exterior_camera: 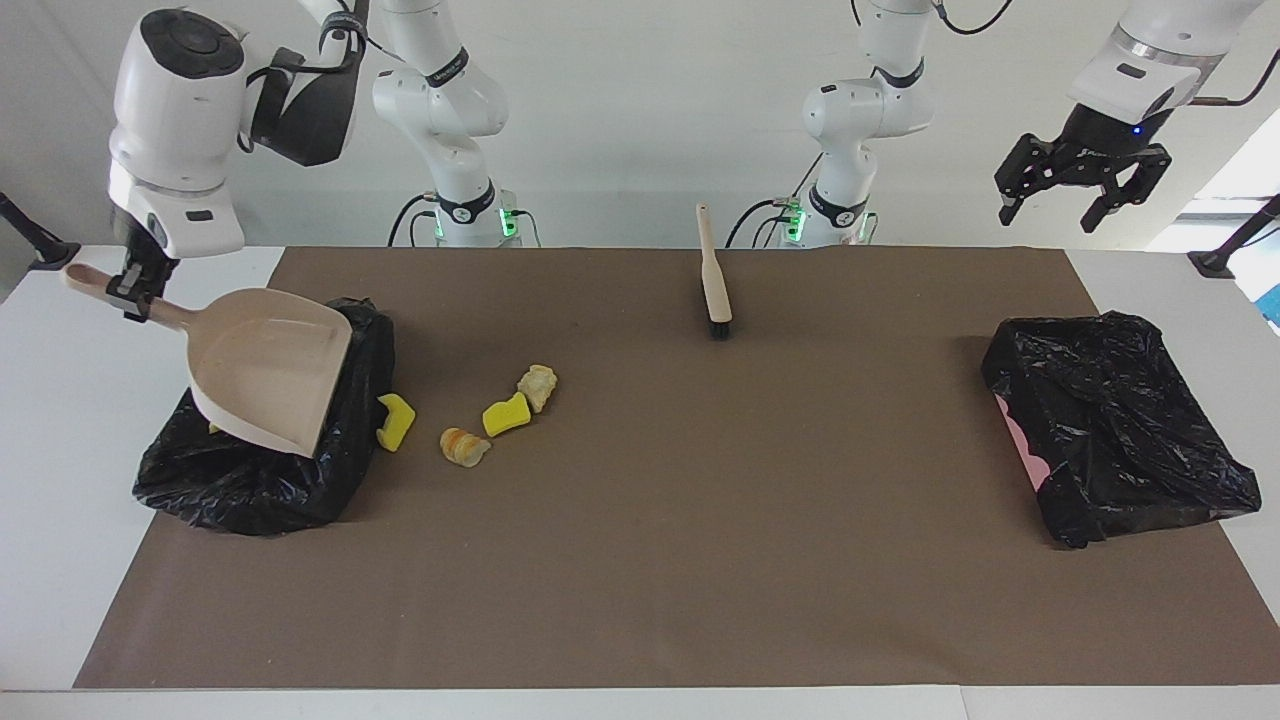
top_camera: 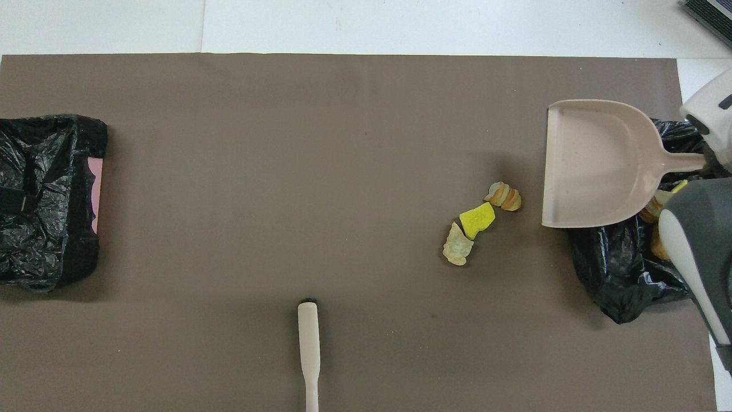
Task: Sweep and dump trash in bin
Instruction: 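Bring the dustpan back and set it on the table with the right gripper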
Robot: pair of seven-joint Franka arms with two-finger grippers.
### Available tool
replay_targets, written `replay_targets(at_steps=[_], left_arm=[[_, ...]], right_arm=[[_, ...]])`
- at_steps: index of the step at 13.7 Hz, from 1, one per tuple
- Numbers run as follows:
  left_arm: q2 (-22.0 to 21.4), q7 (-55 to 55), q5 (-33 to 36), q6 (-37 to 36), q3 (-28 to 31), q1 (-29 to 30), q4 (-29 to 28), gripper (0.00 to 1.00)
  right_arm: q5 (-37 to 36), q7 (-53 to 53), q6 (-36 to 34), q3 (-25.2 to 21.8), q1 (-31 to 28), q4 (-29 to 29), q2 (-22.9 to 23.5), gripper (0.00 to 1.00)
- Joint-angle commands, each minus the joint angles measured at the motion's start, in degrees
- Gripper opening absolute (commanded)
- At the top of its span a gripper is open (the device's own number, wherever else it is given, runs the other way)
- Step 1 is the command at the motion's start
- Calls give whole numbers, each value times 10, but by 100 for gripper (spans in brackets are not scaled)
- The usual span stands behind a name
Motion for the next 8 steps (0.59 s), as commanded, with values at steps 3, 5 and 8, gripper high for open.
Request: replay_targets(at_steps=[3, 5, 8], left_arm=[[7, 10, 13, -13, 59, -61, 19, 100], [6, 11, 13, -13, 64, -74, 19, 100], [6, 11, 13, -8, 71, -82, 18, 100]], right_arm=[[89, 188, -2, 2, 62, -10, 38, 0], [119, 302, 12, 2, 105, -10, 60, 0], [183, 462, 25, 2, 160, -3, 88, 0]])
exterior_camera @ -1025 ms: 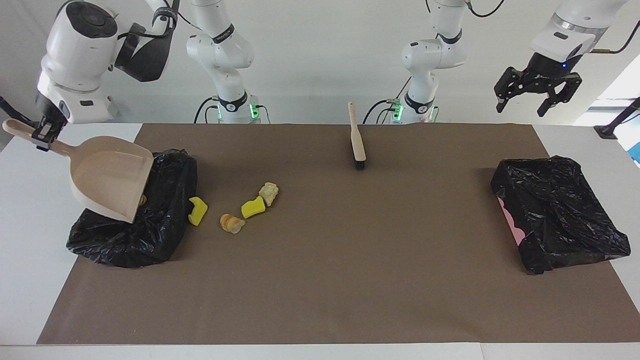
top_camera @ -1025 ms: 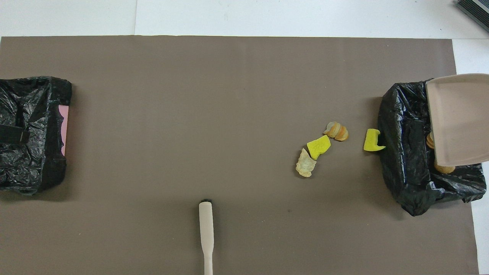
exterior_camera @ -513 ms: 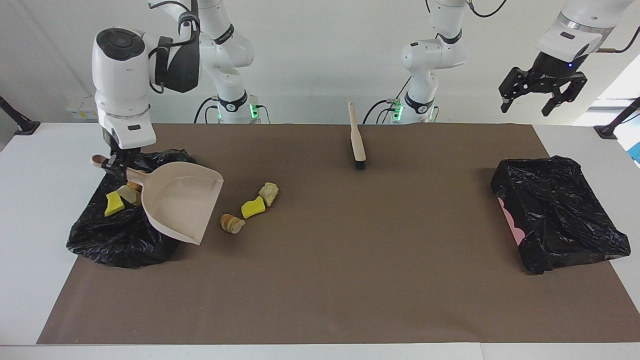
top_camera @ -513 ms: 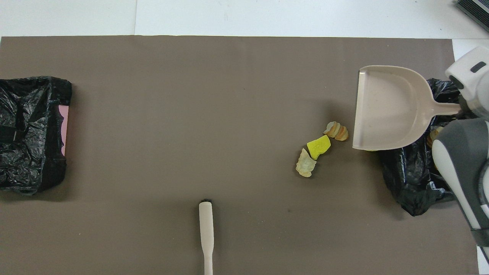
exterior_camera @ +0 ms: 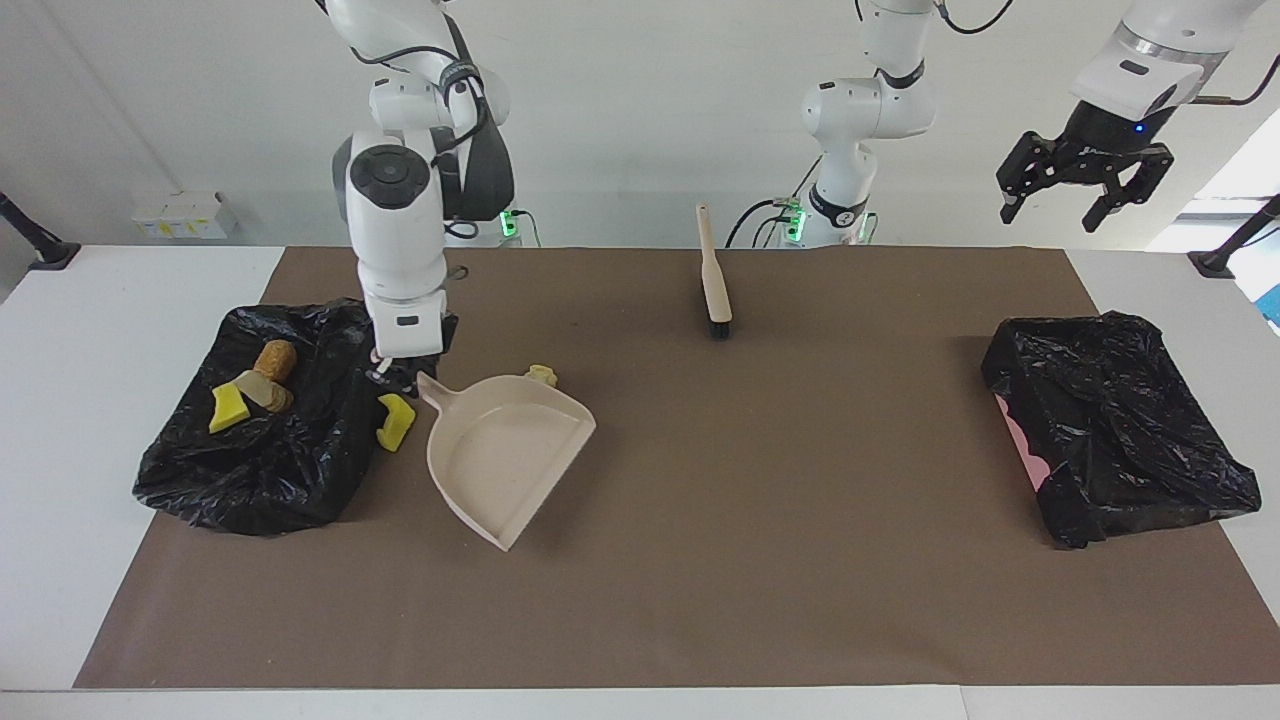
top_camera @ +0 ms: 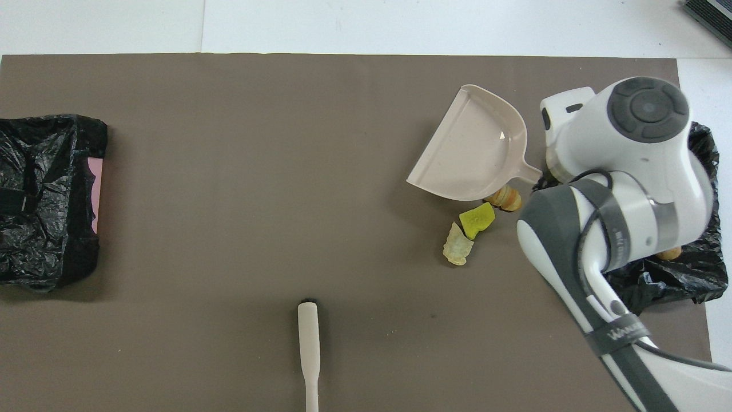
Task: Sweep and dump trash in bin
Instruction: 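Bring the dustpan back and set it on the table with the right gripper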
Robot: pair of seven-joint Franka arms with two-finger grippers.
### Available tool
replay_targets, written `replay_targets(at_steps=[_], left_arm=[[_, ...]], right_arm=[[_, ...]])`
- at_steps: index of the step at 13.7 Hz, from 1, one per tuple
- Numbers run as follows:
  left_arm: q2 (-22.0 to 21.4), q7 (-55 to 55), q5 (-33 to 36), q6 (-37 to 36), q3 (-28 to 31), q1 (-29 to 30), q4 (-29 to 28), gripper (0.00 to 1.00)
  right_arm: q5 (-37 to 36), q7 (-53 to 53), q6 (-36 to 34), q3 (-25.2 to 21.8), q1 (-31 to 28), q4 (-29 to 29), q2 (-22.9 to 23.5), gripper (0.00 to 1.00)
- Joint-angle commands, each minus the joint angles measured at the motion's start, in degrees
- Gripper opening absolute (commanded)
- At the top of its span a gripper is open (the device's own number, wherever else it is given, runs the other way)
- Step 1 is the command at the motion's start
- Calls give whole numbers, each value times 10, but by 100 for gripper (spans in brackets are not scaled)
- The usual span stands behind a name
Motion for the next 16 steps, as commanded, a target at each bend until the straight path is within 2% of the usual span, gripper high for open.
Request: replay_targets(at_steps=[1, 5, 7, 10, 13, 15, 16], left_arm=[[6, 5, 12, -8, 9, -8, 15, 100], [2, 3, 9, 2, 6, -1, 12, 100], [1, 2, 9, -3, 6, -2, 9, 100], [-1, 1, 9, -6, 5, -4, 9, 100], [-1, 0, 9, -6, 5, -5, 9, 100], [-1, -2, 9, -4, 5, -7, 9, 100], [-1, -2, 9, -6, 5, -8, 9, 100]], right_arm=[[54, 129, 26, -1, 40, 8, 23, 0], [80, 363, 70, -1, 113, 15, 59, 0], [81, 466, 72, -1, 147, 53, 93, 0], [66, 627, 76, -2, 204, 130, 171, 0], [59, 732, 100, -6, 252, 191, 238, 0], [41, 741, 108, -4, 258, 194, 249, 0], [41, 743, 112, -4, 258, 193, 248, 43]])
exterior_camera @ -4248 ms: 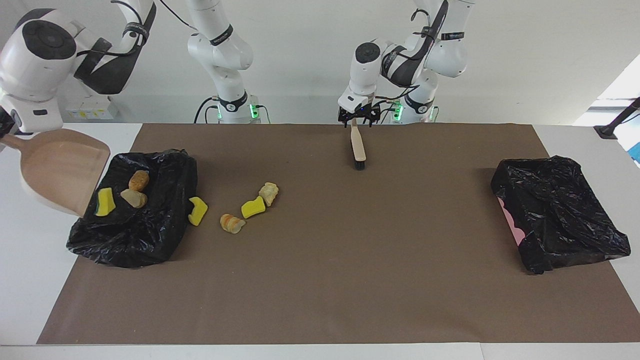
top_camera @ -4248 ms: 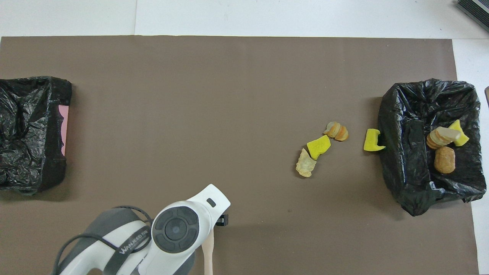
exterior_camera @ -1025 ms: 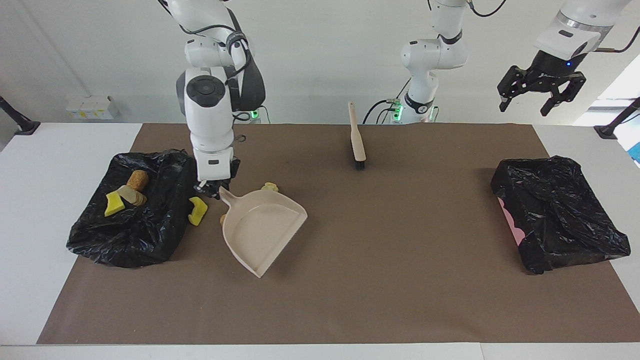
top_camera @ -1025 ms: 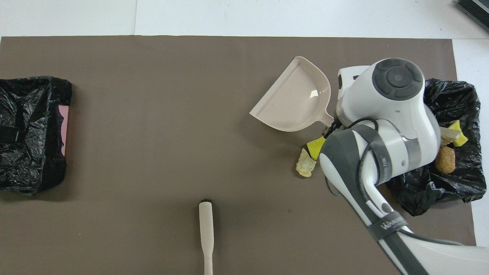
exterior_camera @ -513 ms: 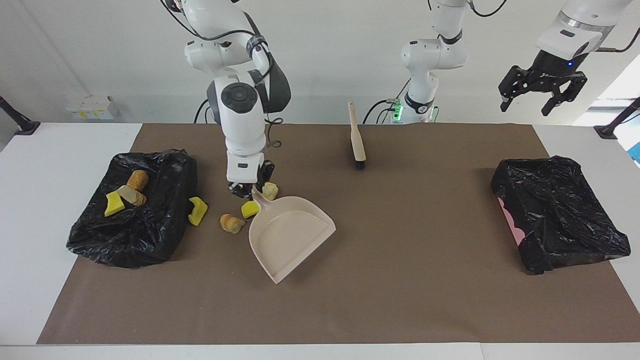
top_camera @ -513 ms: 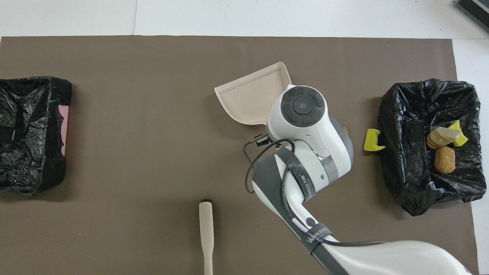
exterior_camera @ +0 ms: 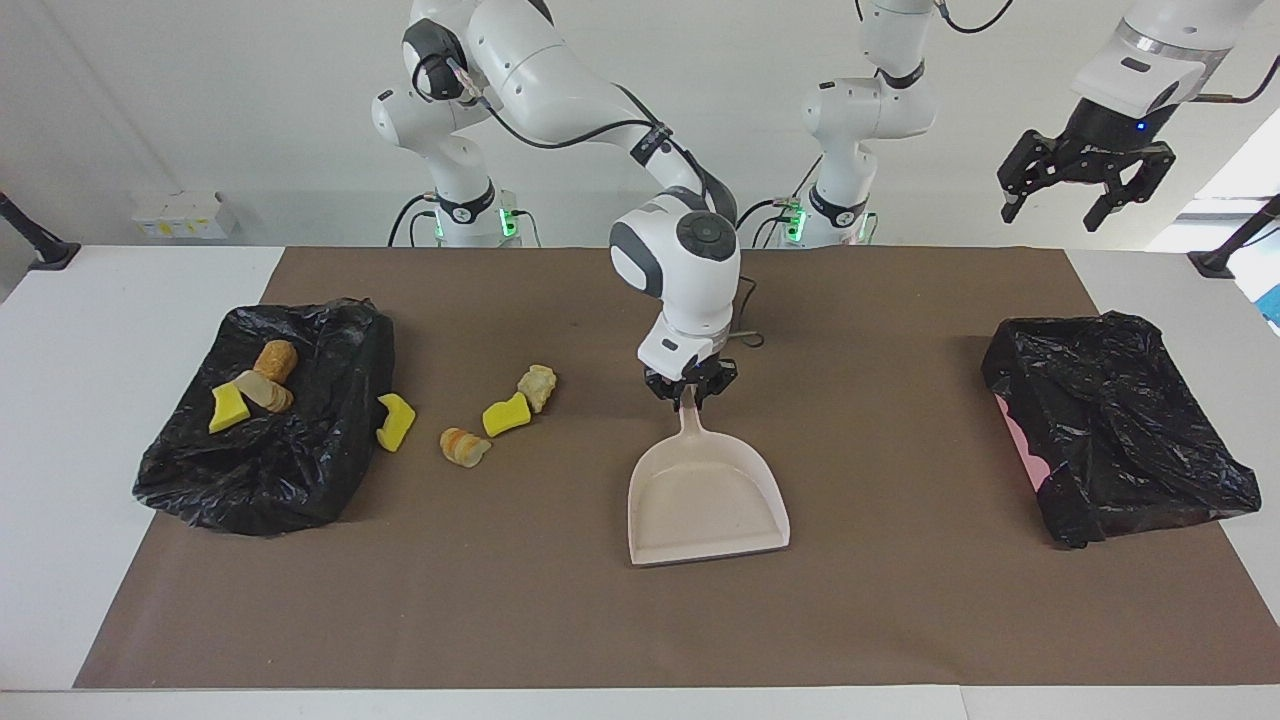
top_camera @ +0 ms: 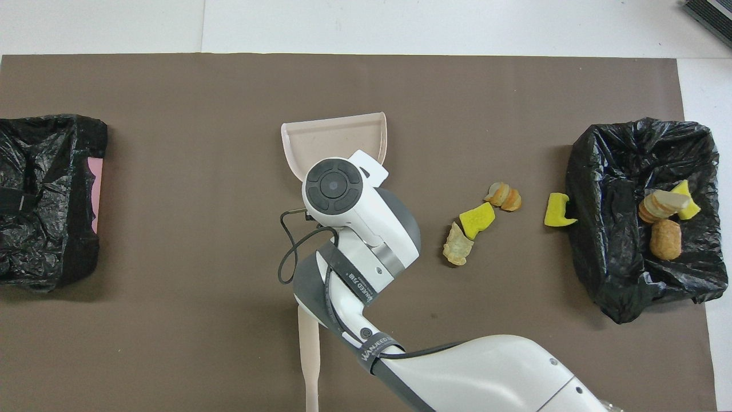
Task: Sweep and dump trash in bin
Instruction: 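Bring the dustpan back and set it on the table with the right gripper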
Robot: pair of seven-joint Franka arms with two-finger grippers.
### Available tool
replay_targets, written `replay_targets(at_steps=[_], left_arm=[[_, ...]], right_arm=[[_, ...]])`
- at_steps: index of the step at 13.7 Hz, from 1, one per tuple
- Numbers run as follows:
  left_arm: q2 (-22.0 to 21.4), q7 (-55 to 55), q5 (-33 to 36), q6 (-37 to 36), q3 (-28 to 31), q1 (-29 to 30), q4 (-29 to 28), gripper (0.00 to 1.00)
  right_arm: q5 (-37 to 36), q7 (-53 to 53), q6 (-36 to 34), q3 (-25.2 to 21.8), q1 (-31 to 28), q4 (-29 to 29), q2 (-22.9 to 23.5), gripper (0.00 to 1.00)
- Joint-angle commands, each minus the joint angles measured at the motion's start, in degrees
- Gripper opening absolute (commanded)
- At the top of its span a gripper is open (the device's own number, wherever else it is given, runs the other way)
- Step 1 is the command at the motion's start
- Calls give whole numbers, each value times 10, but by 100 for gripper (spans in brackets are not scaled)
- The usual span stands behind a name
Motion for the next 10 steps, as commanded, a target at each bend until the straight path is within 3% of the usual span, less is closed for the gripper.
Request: replay_targets(at_steps=[1, 7, 10], left_arm=[[-1, 0, 9, -7, 3, -7, 8, 100], [-1, 0, 12, -7, 3, -1, 8, 100], [-1, 0, 12, -7, 3, -1, 8, 100]], right_arm=[[-13, 11, 12, -2, -3, 21, 12, 99], [-6, 8, -15, 1, -2, -22, -53, 100], [-3, 11, -71, 2, 14, -32, -87, 100]])
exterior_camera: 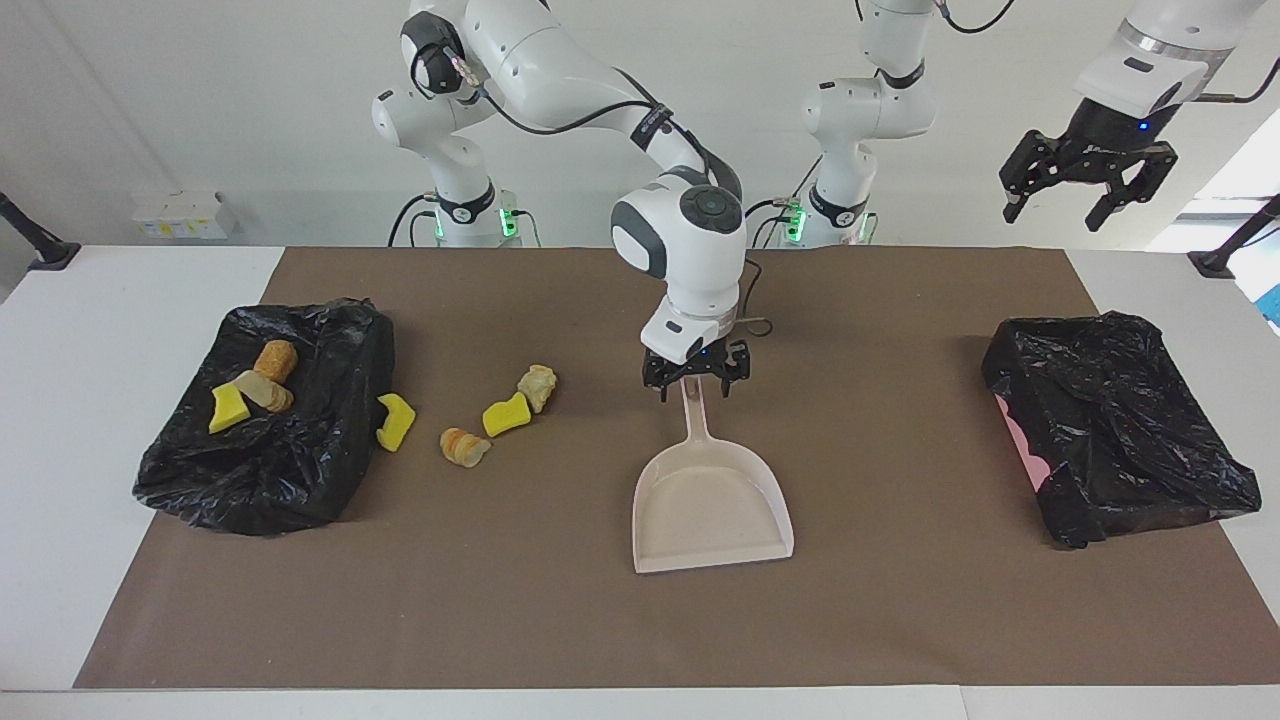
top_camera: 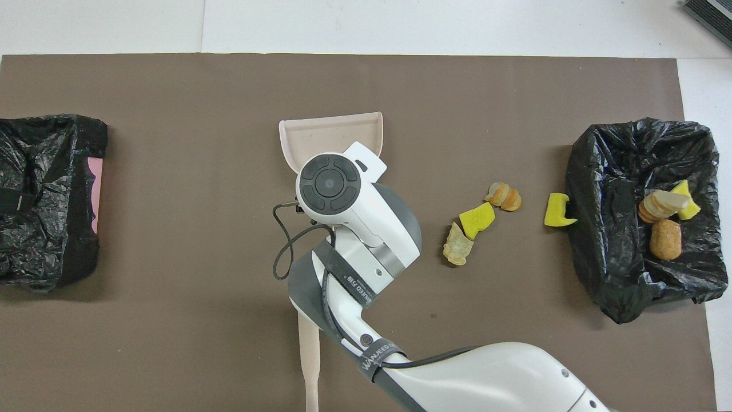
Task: Sweep and dump trash in bin
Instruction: 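Bring the dustpan back and set it on the table with the right gripper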
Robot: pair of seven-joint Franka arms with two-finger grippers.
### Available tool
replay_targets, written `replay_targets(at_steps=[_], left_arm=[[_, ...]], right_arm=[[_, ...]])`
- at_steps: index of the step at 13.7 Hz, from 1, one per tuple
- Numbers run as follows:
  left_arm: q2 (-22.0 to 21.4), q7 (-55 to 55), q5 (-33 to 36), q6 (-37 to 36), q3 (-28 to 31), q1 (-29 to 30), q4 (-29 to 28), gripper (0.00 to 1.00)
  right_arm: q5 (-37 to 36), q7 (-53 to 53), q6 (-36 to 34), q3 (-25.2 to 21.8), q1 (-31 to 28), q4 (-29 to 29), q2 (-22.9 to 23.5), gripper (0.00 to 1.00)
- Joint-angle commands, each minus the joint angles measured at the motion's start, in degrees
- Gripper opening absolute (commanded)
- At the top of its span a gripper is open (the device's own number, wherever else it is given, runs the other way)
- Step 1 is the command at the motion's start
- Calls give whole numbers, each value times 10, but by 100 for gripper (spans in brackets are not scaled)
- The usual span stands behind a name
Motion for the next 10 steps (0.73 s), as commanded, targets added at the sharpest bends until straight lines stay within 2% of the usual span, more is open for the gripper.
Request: replay_targets(at_steps=[1, 5, 10], left_arm=[[-1, 0, 12, -7, 1, -1, 8, 100], [-1, -1, 12, -7, 1, -3, 8, 100], [-1, -2, 12, -10, 0, -2, 8, 100]], right_arm=[[-1, 10, -36, 5, 10, -39, -50, 100], [20, 10, -48, 18, 11, -109, -127, 100], [35, 20, -45, 21, 42, -204, -188, 100]])
